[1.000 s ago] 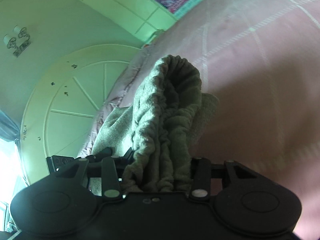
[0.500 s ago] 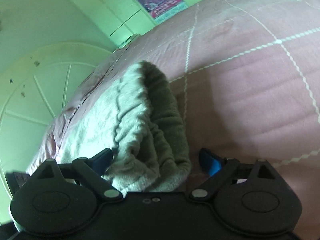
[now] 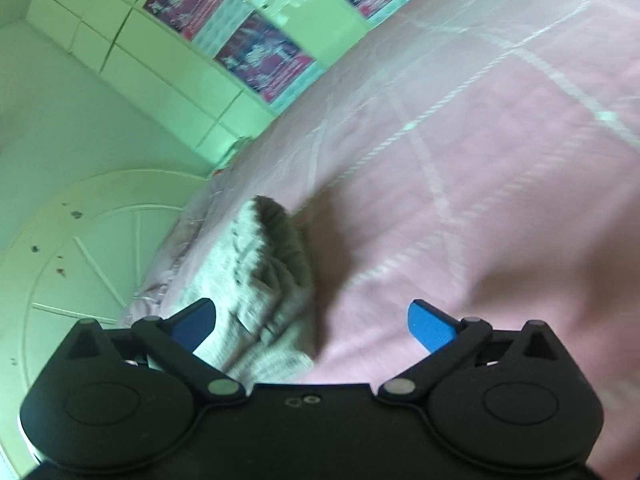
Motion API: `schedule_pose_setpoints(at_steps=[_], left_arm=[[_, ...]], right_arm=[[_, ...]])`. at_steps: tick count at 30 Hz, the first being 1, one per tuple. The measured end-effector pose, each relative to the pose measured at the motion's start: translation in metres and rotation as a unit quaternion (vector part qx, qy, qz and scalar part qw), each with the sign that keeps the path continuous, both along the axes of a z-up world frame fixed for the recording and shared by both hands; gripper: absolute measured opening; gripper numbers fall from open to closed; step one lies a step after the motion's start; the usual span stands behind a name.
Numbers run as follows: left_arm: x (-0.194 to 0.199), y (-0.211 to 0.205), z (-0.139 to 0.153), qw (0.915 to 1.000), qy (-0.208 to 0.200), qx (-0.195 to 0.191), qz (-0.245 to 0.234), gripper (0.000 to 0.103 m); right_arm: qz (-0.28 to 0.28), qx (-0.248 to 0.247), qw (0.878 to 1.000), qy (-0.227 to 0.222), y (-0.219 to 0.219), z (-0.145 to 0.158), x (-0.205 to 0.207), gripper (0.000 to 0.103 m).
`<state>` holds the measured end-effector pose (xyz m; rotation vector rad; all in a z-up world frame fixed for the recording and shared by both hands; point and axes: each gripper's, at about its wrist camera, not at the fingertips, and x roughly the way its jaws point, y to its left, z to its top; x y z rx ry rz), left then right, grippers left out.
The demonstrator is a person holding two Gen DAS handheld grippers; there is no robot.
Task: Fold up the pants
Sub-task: 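Open the right gripper and withdraw both tools from the folded pants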
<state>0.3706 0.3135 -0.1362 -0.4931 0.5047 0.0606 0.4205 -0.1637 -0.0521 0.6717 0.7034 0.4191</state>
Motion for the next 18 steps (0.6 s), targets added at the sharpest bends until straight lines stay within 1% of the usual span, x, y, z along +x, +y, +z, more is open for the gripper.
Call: schedule_pose_setpoints(at_steps=[3, 4, 6, 7, 9, 11, 12, 16, 18], left_arm=[[-0.035, -0.011, 0.003, 0.9994, 0.013, 0.033, 0.002, 0.103], [-0.043, -0.015, 0.006, 0.9991, 0.017, 0.038, -0.002, 0.103], [-0.062, -0.026, 0.015, 0.9991, 0.014, 0.039, -0.007, 0.103], [-0.071, -0.032, 0.020, 0.9991, 0.006, 0.039, -0.014, 0.103], [-0.087, -0.045, 0.030, 0.9990, 0.002, 0.043, -0.014, 0.103], [-0.101, -0.056, 0.039, 0.9988, -0.002, 0.046, -0.017, 0.103], [-0.109, -0.063, 0.045, 0.9987, -0.001, 0.047, -0.019, 0.103], [-0.142, -0.087, 0.065, 0.9985, -0.009, 0.049, -0.023, 0.103], [-0.161, -0.101, 0.075, 0.9982, -0.015, 0.050, -0.030, 0.103]], right_arm=[[0.005, -0.048, 0.999, 0.019, -0.002, 0.006, -0.024, 0.097], [0.010, -0.055, 0.998, 0.018, 0.000, 0.006, -0.031, 0.097], [0.012, -0.053, 0.999, 0.005, 0.004, 0.008, -0.051, 0.097], [0.001, -0.052, 0.999, -0.007, 0.007, 0.008, -0.063, 0.097], [-0.025, -0.038, 0.999, -0.027, 0.009, 0.009, -0.083, 0.097], [-0.044, -0.022, 0.998, -0.032, 0.006, 0.012, -0.102, 0.097], [-0.049, -0.024, 0.998, -0.034, 0.007, 0.014, -0.110, 0.097], [-0.030, -0.039, 0.997, -0.059, 0.012, 0.044, -0.148, 0.097], [-0.022, -0.075, 0.993, -0.085, 0.021, 0.063, -0.172, 0.097]])
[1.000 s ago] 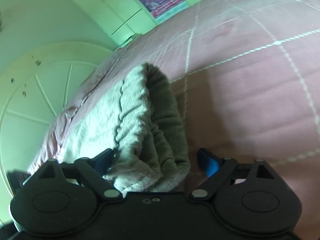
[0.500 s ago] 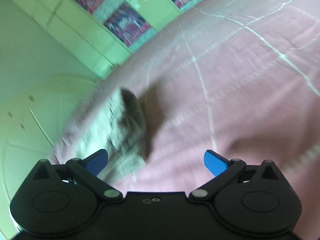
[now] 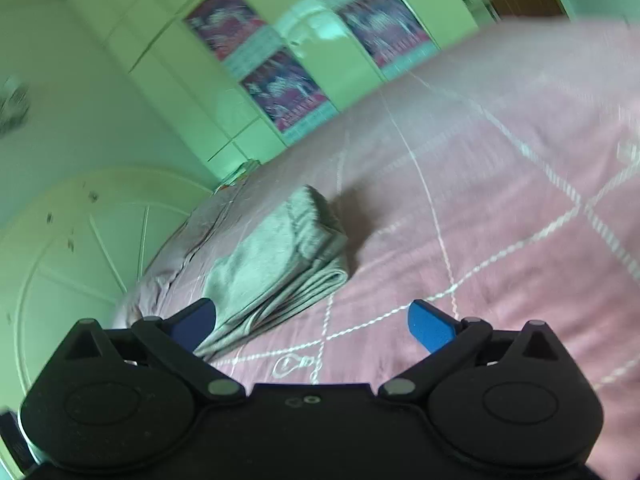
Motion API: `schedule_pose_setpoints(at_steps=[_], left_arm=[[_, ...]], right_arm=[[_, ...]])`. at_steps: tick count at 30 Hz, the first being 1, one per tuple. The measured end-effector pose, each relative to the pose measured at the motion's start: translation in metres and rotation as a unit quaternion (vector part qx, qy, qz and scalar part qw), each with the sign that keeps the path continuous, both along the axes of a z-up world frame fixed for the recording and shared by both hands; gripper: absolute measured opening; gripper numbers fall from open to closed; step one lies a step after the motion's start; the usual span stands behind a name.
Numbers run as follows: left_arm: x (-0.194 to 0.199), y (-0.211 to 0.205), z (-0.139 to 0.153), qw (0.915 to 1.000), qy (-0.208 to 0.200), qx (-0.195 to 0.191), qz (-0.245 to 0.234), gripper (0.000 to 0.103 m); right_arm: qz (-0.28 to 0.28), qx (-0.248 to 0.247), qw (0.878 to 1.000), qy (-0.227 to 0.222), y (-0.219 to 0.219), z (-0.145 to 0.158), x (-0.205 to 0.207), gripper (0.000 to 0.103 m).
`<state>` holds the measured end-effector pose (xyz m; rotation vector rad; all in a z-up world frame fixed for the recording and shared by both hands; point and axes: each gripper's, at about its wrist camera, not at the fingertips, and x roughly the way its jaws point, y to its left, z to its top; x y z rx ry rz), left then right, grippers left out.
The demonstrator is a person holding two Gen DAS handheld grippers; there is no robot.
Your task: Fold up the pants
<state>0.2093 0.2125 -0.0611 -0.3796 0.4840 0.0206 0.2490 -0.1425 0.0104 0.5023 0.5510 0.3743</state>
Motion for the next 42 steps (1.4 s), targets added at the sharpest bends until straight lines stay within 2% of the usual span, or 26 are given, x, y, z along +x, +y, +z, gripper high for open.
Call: schedule_pose_setpoints(at_steps=[4, 10, 13, 18, 21, 24, 29, 35, 39, 42], left_arm=[[-0.033, -0.026, 0.018, 0.9995, -0.009, 0.029, -0.004, 0.103], [-0.084, -0.058, 0.043, 0.9977, -0.035, 0.057, 0.006, 0.103], [-0.110, -0.070, 0.056, 0.9971, -0.048, 0.058, 0.016, 0.103], [-0.142, -0.091, 0.069, 0.9961, -0.057, 0.068, 0.002, 0.103], [-0.158, -0.102, 0.075, 0.9955, -0.067, 0.066, -0.013, 0.103], [-0.170, -0.110, 0.080, 0.9937, -0.073, 0.084, -0.010, 0.103], [-0.180, -0.112, 0.083, 0.9938, -0.073, 0.081, -0.019, 0.103], [-0.178, -0.122, 0.087, 0.9930, -0.078, 0.081, -0.034, 0.103], [-0.179, -0.127, 0.091, 0.9916, -0.086, 0.092, -0.031, 0.103], [-0.180, -0.126, 0.091, 0.9924, -0.088, 0.082, -0.029, 0.103]], right_arm=[[0.006, -0.093, 0.995, -0.038, 0.022, 0.028, -0.043, 0.097], [0.012, -0.162, 0.983, -0.090, 0.042, 0.056, -0.101, 0.097], [0.015, -0.177, 0.978, -0.109, 0.049, 0.066, -0.127, 0.097], [0.020, -0.202, 0.971, -0.128, 0.062, 0.073, -0.162, 0.097], [0.032, -0.211, 0.968, -0.131, 0.072, 0.072, -0.171, 0.097], [0.026, -0.218, 0.966, -0.135, 0.076, 0.074, -0.175, 0.097], [0.017, -0.234, 0.961, -0.144, 0.074, 0.074, -0.190, 0.097], [0.014, -0.229, 0.963, -0.143, 0.076, 0.071, -0.191, 0.097], [0.017, -0.246, 0.957, -0.155, 0.083, 0.071, -0.195, 0.097], [0.018, -0.249, 0.955, -0.160, 0.085, 0.072, -0.197, 0.097]])
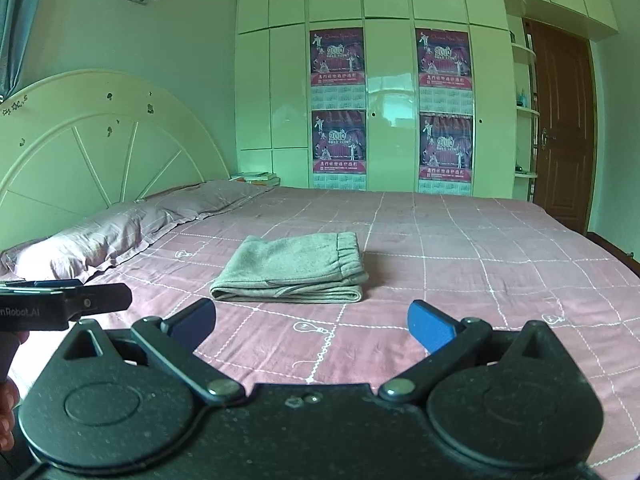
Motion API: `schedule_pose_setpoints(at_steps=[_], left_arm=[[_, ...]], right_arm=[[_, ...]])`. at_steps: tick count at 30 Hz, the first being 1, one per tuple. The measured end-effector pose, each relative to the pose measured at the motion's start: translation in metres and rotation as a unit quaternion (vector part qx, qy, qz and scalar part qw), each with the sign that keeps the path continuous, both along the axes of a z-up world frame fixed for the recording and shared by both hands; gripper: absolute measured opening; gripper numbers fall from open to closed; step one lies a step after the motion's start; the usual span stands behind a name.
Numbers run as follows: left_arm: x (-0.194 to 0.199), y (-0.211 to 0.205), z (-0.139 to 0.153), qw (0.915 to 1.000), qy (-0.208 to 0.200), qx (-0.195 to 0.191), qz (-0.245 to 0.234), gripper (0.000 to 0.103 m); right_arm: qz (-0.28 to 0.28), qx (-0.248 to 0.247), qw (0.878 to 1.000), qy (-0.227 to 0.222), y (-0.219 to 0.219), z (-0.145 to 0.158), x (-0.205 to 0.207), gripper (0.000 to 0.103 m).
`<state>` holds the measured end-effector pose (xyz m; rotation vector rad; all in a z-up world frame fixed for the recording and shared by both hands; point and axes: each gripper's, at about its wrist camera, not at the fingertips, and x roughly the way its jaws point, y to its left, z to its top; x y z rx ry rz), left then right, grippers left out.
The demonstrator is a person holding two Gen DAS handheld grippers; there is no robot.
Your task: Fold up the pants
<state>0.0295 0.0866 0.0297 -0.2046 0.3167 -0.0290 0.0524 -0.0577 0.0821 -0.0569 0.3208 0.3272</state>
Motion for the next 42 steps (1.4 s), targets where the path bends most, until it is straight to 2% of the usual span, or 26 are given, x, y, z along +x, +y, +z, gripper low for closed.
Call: schedule_pose_setpoints(at_steps=[42], left_arm=[[-0.0053, -0.0009, 0.0027, 0.9999, 0.003, -0.002, 0.011, 0.103]], right_arm=[[-0.004, -0.003, 1.000, 0.004, -0.0025, 0.0021, -0.0030, 0.097]])
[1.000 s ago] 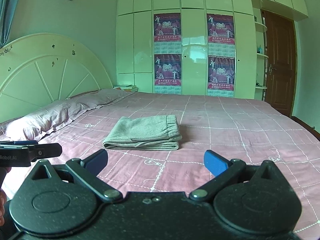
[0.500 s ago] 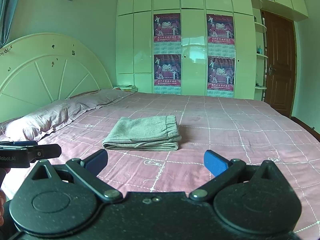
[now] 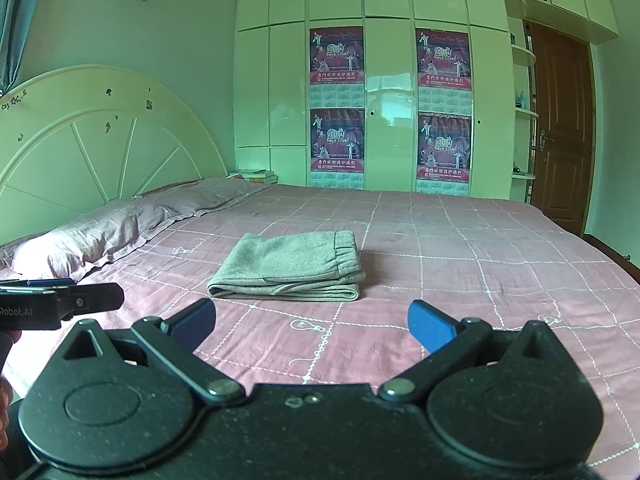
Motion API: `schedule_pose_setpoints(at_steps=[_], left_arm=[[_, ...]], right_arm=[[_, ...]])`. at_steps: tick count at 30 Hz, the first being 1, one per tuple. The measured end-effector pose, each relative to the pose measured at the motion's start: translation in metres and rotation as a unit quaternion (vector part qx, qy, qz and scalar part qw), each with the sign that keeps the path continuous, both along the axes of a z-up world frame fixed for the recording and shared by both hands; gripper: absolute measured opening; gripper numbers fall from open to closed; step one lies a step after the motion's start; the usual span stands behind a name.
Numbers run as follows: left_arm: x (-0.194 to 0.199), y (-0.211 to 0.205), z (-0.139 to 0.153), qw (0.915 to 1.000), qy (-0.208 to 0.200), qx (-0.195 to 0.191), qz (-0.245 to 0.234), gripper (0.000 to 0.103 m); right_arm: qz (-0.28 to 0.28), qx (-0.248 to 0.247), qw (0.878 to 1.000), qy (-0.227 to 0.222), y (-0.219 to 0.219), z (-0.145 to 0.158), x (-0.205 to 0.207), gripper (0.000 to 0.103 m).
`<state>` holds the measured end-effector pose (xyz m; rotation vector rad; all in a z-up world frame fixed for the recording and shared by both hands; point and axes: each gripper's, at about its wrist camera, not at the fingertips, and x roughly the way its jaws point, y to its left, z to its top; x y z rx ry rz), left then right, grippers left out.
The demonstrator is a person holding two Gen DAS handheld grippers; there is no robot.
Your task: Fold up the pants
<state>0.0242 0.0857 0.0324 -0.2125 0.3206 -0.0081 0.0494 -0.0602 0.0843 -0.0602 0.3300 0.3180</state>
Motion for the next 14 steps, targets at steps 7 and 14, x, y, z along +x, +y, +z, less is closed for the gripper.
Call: schedule_pose_setpoints(at_steps=[7, 14], left_arm=[[0.0000, 0.0010, -0.0014, 0.9999, -0.002, 0.013, 0.001, 0.103], [-0.0029, -0.0014, 0.0008, 0.9999, -0.006, 0.009, -0.006, 0.103]], right_arm=[[0.004, -0.001, 1.000, 0.001, -0.0020, 0.0022, -0.0001, 0.097], [0.005, -0.003, 1.000, 0.001, -0.0016, 0.0026, 0.0005, 0.097]])
